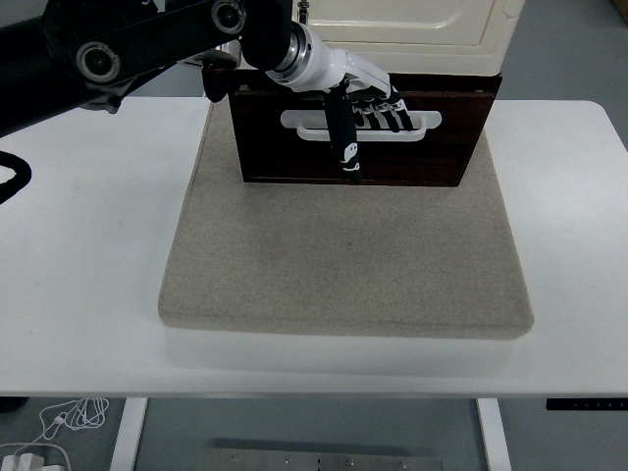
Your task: Open the drawer under the combination cabinet
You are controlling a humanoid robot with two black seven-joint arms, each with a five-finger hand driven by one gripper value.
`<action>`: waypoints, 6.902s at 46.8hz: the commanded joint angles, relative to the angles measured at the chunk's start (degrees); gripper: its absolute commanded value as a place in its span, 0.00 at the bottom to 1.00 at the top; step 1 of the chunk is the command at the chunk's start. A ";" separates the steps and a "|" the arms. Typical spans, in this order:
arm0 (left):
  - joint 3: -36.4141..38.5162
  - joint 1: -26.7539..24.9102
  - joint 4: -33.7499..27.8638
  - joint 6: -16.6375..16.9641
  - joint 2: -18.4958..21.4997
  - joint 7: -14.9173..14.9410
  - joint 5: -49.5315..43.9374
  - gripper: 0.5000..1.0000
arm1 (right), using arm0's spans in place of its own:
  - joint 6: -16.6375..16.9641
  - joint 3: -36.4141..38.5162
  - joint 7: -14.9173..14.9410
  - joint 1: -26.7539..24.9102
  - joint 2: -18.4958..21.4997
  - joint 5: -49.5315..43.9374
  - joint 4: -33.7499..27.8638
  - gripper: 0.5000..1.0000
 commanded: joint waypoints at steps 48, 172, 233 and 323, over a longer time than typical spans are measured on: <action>-0.20 0.00 -0.87 -1.88 0.38 0.03 -2.42 0.99 | 0.00 0.00 0.00 0.00 0.00 0.00 0.00 0.86; -0.56 0.00 -2.19 -2.87 1.69 -0.06 -6.38 1.00 | 0.00 0.00 0.00 0.00 0.00 0.00 0.00 0.86; 0.76 0.26 -3.33 -2.76 1.96 -0.15 -5.76 1.00 | 0.00 0.00 0.00 0.00 0.00 0.00 0.00 0.86; 0.85 0.18 -3.16 -1.44 2.22 -0.15 -6.56 0.98 | 0.00 0.00 0.00 0.00 0.00 0.00 0.00 0.86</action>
